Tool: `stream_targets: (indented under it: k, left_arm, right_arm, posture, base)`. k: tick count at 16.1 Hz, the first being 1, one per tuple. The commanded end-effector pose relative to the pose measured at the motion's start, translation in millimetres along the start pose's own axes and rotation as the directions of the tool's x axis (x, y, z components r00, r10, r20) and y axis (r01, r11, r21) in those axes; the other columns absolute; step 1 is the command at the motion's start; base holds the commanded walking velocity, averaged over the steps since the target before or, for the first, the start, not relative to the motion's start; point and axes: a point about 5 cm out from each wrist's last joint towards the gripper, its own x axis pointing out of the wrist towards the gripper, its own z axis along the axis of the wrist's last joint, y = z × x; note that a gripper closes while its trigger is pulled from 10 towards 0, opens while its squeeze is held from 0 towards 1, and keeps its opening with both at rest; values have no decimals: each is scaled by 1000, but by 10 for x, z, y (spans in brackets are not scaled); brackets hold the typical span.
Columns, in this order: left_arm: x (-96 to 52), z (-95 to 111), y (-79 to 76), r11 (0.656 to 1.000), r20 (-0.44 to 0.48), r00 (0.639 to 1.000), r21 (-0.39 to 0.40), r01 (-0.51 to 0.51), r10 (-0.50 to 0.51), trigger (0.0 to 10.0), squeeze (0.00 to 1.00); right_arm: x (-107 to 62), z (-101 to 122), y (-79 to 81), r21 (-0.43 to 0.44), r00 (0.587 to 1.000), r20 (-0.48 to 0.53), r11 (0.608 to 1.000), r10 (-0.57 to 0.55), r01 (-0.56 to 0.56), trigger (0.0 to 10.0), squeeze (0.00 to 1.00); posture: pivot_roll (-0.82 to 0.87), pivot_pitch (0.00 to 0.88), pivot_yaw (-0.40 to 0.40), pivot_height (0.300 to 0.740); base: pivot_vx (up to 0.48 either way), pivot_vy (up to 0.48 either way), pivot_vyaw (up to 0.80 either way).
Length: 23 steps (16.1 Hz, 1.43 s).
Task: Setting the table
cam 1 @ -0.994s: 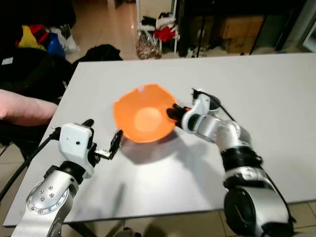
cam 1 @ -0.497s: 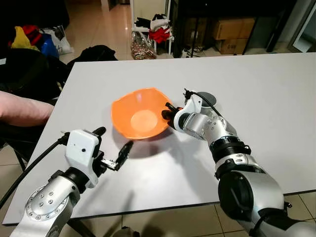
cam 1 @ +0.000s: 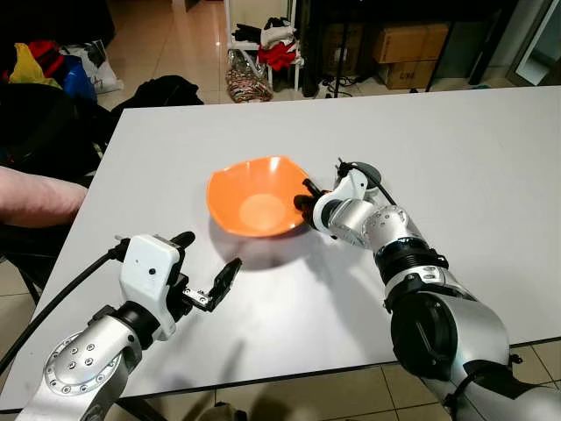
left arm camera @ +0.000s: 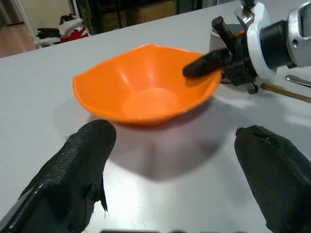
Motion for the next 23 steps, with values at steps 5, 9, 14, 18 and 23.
stream_targets:
  k: [5, 9, 14, 18, 23]
  left_arm:
    - [-11, 34, -49, 1000, 7, 1000, 7, 22, -22, 10000, 0]
    - [2, 14, -83, 999, 6, 999, -3, 33, -33, 10000, 0]
    - [38, 43, -95, 1000, 32, 999, -7, 31, -30, 10000, 0]
    - [92, 100, 74, 942, 112, 935, -46, -333, 336, 10000, 0]
    - [49, 67, -13, 904, 110, 898, -19, -427, 427, 10000, 0]
  right_arm:
    - [-101, 124, 94, -9, 999, -22, 999, 33, -33, 10000, 1000]
    - [-332, 160, -65, 7, 997, -58, 999, 42, -42, 10000, 1000]
    - [-773, 93, -117, -70, 992, -63, 991, 114, -118, 10000, 1000]
    - [-1410, -62, -19, -637, 980, 18, 758, 200, -143, 10000, 1000]
    - [-1584, -115, -263, -682, 903, 371, 724, 219, 104, 10000, 0]
  posture:
    - [-37, 0, 25, 740]
    - [-49, 0, 33, 740]
    - [-57, 0, 52, 740]
    - [-94, 0, 82, 740]
    - [-82, 0, 89, 740]
  base:
    - [0, 0, 0]
    - [0, 0, 0]
    - [0, 0, 0]
    - [0, 0, 0]
    - [0, -252, 0]
